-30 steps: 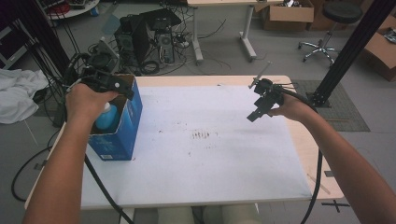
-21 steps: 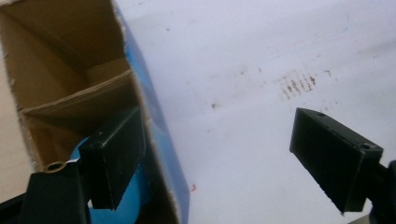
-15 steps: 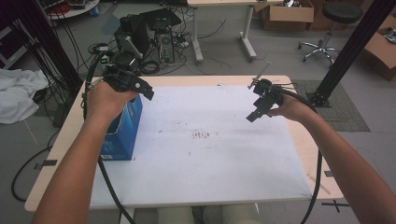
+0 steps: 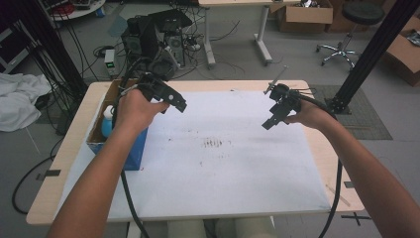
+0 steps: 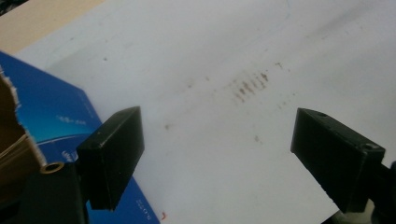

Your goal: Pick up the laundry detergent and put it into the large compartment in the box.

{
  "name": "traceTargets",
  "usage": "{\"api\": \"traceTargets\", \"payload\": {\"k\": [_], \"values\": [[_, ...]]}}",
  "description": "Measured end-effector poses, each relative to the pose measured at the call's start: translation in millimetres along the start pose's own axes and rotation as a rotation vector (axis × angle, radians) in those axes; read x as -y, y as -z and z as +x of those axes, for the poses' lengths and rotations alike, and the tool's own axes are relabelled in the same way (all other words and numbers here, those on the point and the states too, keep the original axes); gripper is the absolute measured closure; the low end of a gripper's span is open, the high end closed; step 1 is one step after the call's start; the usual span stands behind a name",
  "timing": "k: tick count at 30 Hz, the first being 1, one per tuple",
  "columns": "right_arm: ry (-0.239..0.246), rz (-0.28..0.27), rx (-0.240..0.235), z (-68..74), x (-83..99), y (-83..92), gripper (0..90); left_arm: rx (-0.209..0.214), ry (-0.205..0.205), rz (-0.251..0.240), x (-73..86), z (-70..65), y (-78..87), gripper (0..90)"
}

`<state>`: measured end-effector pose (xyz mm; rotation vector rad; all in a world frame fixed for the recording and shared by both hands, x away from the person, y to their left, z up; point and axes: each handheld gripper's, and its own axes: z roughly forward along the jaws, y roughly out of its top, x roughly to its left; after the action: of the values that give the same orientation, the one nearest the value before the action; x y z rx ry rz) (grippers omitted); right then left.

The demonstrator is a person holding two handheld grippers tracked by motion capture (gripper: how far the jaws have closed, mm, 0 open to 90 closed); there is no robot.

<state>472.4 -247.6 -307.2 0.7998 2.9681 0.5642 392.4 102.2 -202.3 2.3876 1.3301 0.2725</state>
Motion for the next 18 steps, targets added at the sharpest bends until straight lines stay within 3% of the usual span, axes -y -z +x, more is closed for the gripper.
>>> {"api": "traceTargets", "payload": {"k": [10, 18], "values": [[-0.007, 0.004, 0.002, 1.7, -0.3, -0.3, 17.4, 0.023, -0.108, 0.023, -7.8, -23.4, -18.2, 18.0], [-0.011, 0.004, 0.004, 2.2, -0.1, 0.6, 17.4, 0.049, -0.170, 0.060, -10.1, -37.8, -31.3, 18.1]]}}
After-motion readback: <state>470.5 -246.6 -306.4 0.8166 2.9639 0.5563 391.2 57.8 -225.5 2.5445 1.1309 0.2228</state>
